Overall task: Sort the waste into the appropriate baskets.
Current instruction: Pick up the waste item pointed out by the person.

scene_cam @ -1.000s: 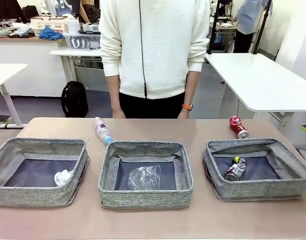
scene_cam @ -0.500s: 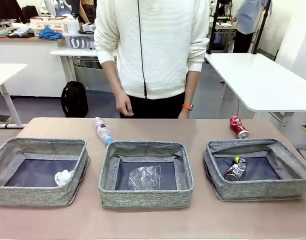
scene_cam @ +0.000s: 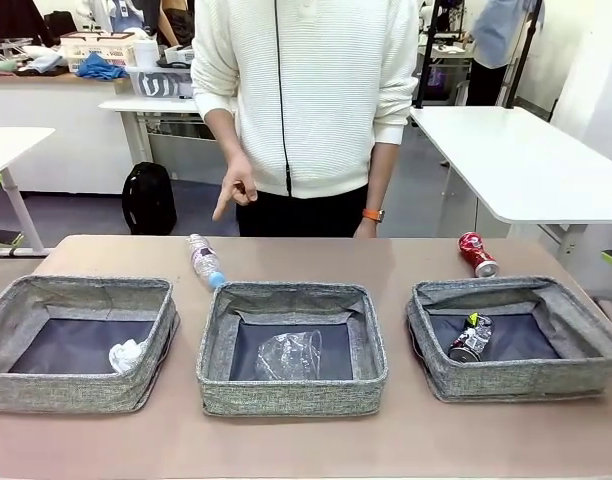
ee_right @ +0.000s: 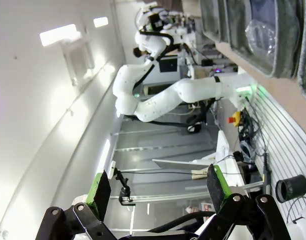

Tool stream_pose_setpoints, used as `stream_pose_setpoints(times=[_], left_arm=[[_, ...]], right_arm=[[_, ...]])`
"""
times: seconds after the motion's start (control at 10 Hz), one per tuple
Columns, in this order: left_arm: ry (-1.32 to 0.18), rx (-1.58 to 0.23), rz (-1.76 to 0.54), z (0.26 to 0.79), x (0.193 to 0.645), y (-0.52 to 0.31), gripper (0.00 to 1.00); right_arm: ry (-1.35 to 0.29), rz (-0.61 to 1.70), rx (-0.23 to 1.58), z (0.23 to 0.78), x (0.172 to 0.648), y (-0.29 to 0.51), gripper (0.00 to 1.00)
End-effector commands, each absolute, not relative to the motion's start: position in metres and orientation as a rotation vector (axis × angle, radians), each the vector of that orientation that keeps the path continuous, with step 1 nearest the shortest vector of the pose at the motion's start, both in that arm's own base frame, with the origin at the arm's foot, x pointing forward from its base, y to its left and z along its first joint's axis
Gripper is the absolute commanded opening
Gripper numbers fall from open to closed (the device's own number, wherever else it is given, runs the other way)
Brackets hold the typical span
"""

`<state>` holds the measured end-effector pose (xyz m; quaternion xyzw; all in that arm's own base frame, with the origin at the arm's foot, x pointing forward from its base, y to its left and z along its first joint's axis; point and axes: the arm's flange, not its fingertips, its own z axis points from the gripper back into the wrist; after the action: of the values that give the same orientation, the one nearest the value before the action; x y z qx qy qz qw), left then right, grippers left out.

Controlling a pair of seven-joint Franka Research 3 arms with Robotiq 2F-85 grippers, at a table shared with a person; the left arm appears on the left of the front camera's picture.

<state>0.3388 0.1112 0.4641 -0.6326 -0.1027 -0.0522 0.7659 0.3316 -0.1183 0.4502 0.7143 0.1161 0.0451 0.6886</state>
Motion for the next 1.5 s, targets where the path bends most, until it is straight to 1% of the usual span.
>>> stream_pose_setpoints(times=[0.0, 0.4, 0.5, 0.6, 0.7, 0.8, 0.9, 1.0, 1.1, 1.2, 1.3, 1.4], left_arm=[[-0.226, -1.385, -0.122, 0.464, 0.337, 0.111, 1.0], [-0.223, -1.374, -0.113, 0.464, 0.339, 0.111, 1.0], [-0.187, -1.019, 0.04, 0.479, 0.35, 0.085, 1.0], [-0.198, -0.673, 0.099, 0.49, 0.376, 0.05, 1.0], [-0.197, -0.39, 0.077, 0.493, 0.401, 0.015, 1.0], [-0.168, -0.149, 0.051, 0.487, 0.421, -0.016, 1.0], [-0.114, -0.026, 0.006, 0.477, 0.433, -0.044, 1.0], [-0.113, -0.075, -0.048, 0.471, 0.438, -0.061, 1.0], [-0.103, -0.273, -0.039, 0.476, 0.433, -0.067, 1.0], [-0.321, -0.449, -0.051, 0.483, 0.425, -0.068, 1.0], [-0.321, -0.449, -0.051, 0.483, 0.425, -0.068, 1.0], [-0.244, -0.328, -0.049, 0.463, 0.433, -0.086, 1.0]], right_arm=[[0.276, 0.085, 1.595, 0.458, 0.332, -0.12, 1.0], [0.276, 0.085, 1.595, 0.458, 0.332, -0.12, 1.0], [0.276, 0.085, 1.595, 0.458, 0.332, -0.12, 1.0], [0.276, 0.085, 1.595, 0.458, 0.332, -0.12, 1.0], [0.276, 0.085, 1.595, 0.458, 0.332, -0.12, 1.0], [0.276, 0.085, 1.595, 0.458, 0.332, -0.12, 1.0], [0.276, 0.085, 1.595, 0.458, 0.332, -0.12, 1.0], [0.276, 0.085, 1.595, 0.458, 0.332, -0.12, 1.0], [0.276, 0.085, 1.595, 0.458, 0.332, -0.12, 1.0], [0.276, 0.085, 1.595, 0.458, 0.332, -0.12, 1.0], [0.276, 0.085, 1.595, 0.458, 0.332, -0.12, 1.0], [0.276, 0.085, 1.595, 0.458, 0.332, -0.12, 1.0]])
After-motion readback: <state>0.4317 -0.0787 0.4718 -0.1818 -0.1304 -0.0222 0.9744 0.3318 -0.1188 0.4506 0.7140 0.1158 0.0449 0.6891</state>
